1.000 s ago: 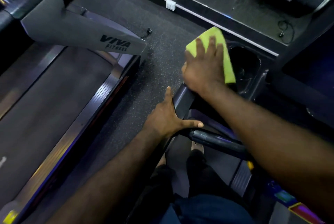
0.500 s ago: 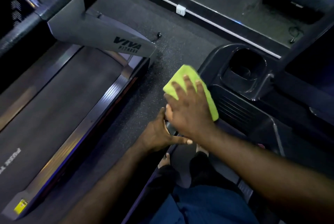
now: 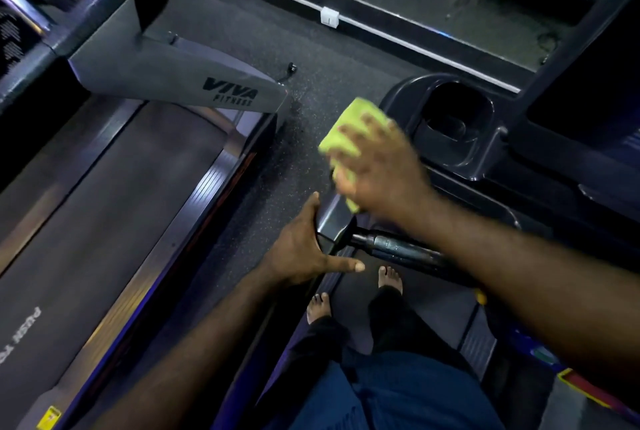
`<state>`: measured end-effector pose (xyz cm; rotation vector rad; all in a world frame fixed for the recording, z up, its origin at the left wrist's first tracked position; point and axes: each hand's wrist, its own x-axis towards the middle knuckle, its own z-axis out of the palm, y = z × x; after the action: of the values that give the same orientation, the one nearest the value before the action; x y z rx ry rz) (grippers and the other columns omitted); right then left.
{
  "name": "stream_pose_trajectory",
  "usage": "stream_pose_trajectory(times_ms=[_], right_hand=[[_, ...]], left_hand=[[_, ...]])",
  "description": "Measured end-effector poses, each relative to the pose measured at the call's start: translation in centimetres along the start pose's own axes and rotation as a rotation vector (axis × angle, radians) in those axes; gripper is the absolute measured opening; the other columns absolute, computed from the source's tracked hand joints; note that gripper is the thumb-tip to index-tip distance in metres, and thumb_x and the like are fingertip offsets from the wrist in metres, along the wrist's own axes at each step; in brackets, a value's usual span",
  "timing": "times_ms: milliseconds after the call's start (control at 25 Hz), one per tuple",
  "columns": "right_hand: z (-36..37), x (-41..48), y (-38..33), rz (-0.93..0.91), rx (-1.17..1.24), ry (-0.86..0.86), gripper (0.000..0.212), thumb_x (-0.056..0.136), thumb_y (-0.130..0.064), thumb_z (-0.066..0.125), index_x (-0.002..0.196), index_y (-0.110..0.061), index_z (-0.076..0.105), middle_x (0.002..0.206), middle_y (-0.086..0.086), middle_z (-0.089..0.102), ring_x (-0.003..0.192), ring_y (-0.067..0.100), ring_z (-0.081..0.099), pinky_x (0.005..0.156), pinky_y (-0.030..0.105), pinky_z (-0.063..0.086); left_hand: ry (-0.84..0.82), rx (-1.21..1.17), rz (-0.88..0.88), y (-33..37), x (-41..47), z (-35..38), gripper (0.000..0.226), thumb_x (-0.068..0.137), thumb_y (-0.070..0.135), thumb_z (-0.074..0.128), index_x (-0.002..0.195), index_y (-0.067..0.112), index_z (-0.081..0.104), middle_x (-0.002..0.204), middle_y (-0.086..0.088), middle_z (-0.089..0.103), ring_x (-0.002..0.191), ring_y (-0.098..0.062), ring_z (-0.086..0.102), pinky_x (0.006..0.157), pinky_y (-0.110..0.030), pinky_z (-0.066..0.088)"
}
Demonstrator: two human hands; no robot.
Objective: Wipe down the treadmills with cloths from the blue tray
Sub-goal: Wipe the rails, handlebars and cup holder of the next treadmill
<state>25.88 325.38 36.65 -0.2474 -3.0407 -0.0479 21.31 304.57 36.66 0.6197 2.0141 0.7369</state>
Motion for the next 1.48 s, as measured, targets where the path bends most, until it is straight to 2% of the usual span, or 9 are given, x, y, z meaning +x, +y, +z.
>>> stream_pose_trajectory(times_ms=[120, 240, 400, 560, 680, 800, 1080, 1280, 1480], right_hand=[[-1.1, 3.5, 4.7, 0.410, 0.012, -0.052, 0.054, 0.098, -0.051, 0.044, 0.146, -0.032, 0.056, 0.165, 0.008, 0.038, 0.154, 0.043, 0.028, 0.120, 0.059, 0.030], [-0.8, -1.2, 3.3, 0.532, 0.017, 0.009, 0.063, 0.100, -0.041, 0.051, 0.160, -0.025, 0.036, 0.171, 0.014, 0.023, 0.156, 0.045, 0.022, 0.120, 0.056, 0.035], [-0.9, -3.2, 3.2, 0.594, -0.030, -0.079, 0.075, 0.100, -0.032, 0.055, 0.164, -0.011, 0.021, 0.163, 0.025, 0.033, 0.147, 0.050, 0.035, 0.114, 0.059, 0.041], [-2.1, 1.9, 5.9, 0.791, 0.150, -0.200, 0.070, 0.099, -0.022, 0.054, 0.160, -0.005, 0.023, 0.144, 0.022, 0.052, 0.126, 0.047, 0.052, 0.103, 0.056, 0.042], [-3.7, -1.9, 3.5, 0.596, -0.028, -0.243, 0.075, 0.097, -0.020, 0.057, 0.163, -0.012, 0.023, 0.158, 0.015, 0.042, 0.141, 0.043, 0.040, 0.108, 0.056, 0.041], [-5.3, -4.7, 2.6, 0.412, -0.147, -0.261, 0.073, 0.093, -0.025, 0.063, 0.160, -0.021, 0.032, 0.153, 0.009, 0.047, 0.137, 0.035, 0.043, 0.095, 0.053, 0.044], [-5.9, 0.3, 3.2, 0.620, -0.070, -0.289, 0.050, 0.089, -0.026, 0.071, 0.134, -0.014, 0.052, 0.128, 0.011, 0.057, 0.121, 0.032, 0.052, 0.090, 0.053, 0.049], [-7.7, -3.1, 4.7, 0.397, -0.300, -0.382, 0.026, 0.102, -0.026, 0.049, 0.120, -0.020, 0.066, 0.121, 0.006, 0.063, 0.118, 0.029, 0.054, 0.089, 0.044, 0.047], [-7.0, -1.4, 5.8, 0.403, -0.108, -0.339, 0.026, 0.092, -0.027, 0.062, 0.116, -0.020, 0.067, 0.116, 0.005, 0.062, 0.116, 0.029, 0.055, 0.084, 0.045, 0.051]], left_hand=[[0.056, 0.063, 0.120, 3.1, 2.8, -0.3, 0.132, 0.077, 0.062, 0.084, 0.168, 0.017, -0.001, 0.171, 0.013, 0.012, 0.155, -0.005, 0.017, 0.117, -0.020, 0.018], [0.118, 0.062, 0.211, 6.7, 6.7, -0.3, 0.101, 0.099, 0.045, 0.067, 0.168, 0.013, 0.000, 0.175, 0.000, 0.009, 0.160, -0.014, 0.014, 0.120, -0.020, 0.010], [0.214, 0.155, 0.174, 7.4, 9.2, 1.4, 0.088, 0.103, 0.072, 0.030, 0.167, 0.023, -0.006, 0.173, -0.010, 0.020, 0.152, -0.030, 0.035, 0.119, -0.053, 0.037], [0.291, 0.284, 0.172, 7.2, 9.5, 1.9, 0.084, 0.103, 0.072, 0.023, 0.166, 0.022, 0.001, 0.156, -0.019, 0.043, 0.132, -0.040, 0.054, 0.102, -0.056, 0.048], [0.279, 0.285, 0.166, 7.3, 9.4, 1.9, 0.083, 0.104, 0.070, 0.024, 0.167, 0.019, 0.003, 0.154, -0.020, 0.045, 0.130, -0.040, 0.055, 0.099, -0.053, 0.048], [0.293, 0.298, 0.180, 7.3, 9.4, 1.9, 0.084, 0.104, 0.070, 0.025, 0.166, 0.019, 0.003, 0.151, -0.021, 0.047, 0.126, -0.040, 0.057, 0.095, -0.052, 0.049], [0.275, 0.276, 0.190, 7.2, 9.1, 1.8, 0.082, 0.105, 0.069, 0.024, 0.166, 0.017, 0.006, 0.150, -0.021, 0.048, 0.125, -0.040, 0.057, 0.096, -0.052, 0.048], [0.281, 0.272, 0.182, 7.0, 9.2, 2.0, 0.083, 0.103, 0.072, 0.024, 0.165, 0.020, 0.008, 0.147, -0.019, 0.051, 0.125, -0.038, 0.058, 0.098, -0.056, 0.049], [0.312, 0.319, 0.169, 7.5, 9.4, 2.3, 0.082, 0.104, 0.072, 0.022, 0.165, 0.019, 0.010, 0.151, -0.020, 0.047, 0.125, -0.040, 0.058, 0.095, -0.054, 0.049]])
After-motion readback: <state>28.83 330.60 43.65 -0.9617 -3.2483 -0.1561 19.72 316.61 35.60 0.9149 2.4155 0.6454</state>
